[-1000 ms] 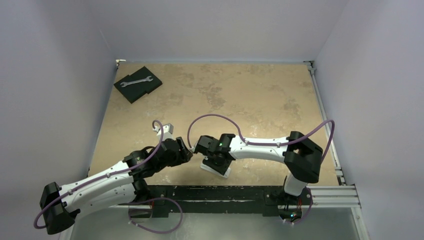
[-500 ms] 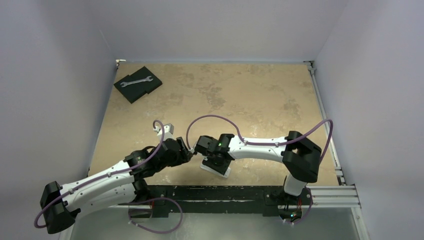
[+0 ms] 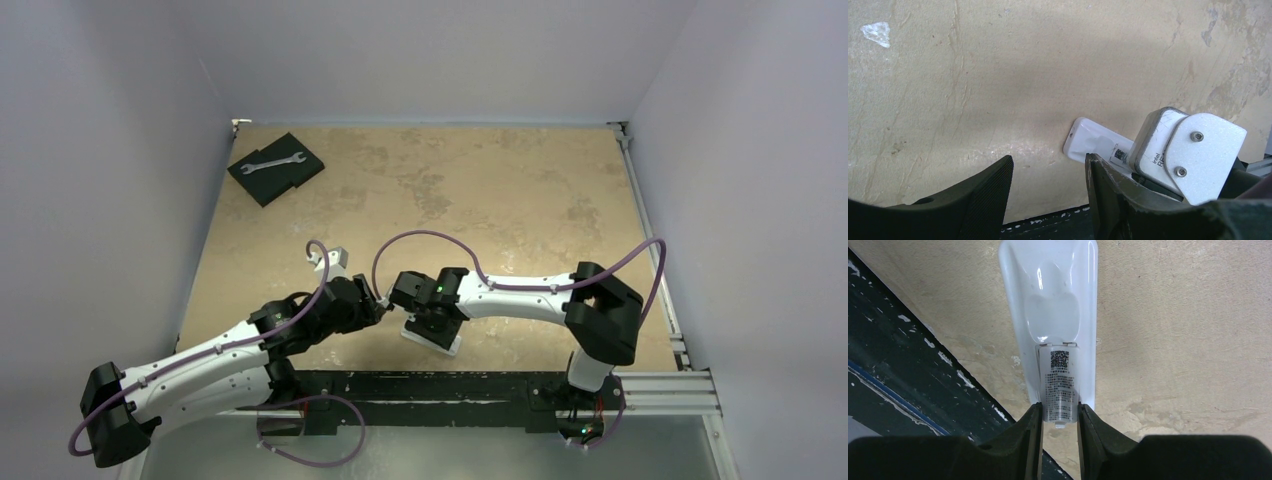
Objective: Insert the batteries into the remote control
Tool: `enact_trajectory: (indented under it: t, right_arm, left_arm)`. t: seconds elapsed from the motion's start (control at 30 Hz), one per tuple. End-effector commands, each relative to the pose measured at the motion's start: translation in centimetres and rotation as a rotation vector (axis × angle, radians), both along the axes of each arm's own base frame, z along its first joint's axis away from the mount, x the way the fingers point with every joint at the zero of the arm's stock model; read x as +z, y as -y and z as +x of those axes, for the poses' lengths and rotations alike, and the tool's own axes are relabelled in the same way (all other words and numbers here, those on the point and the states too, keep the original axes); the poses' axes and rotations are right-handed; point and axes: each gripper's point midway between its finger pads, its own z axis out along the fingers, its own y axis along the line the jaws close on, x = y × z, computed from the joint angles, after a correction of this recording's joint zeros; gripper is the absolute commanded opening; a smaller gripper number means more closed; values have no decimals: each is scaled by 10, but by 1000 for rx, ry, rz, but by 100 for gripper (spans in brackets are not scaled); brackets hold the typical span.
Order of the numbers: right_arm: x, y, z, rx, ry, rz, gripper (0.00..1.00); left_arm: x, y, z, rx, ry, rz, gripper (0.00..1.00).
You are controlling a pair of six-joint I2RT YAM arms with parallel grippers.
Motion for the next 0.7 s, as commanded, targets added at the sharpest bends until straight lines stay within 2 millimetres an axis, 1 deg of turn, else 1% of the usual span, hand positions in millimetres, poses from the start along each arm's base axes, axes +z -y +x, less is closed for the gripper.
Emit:
enact_trajectory:
  t: [0.0, 0.33, 0.67]
  right_arm:
    - [16, -11, 1, 22, 4, 48, 18]
    - [20, -11, 2, 18, 11, 50, 19]
    - [19, -12, 1, 21, -1, 46, 19]
  left_arm:
    - [1, 2, 3, 6, 18, -16, 54]
    - [1, 3, 3, 4, 18, -19, 54]
    - [1, 2, 2, 4, 18, -22, 54]
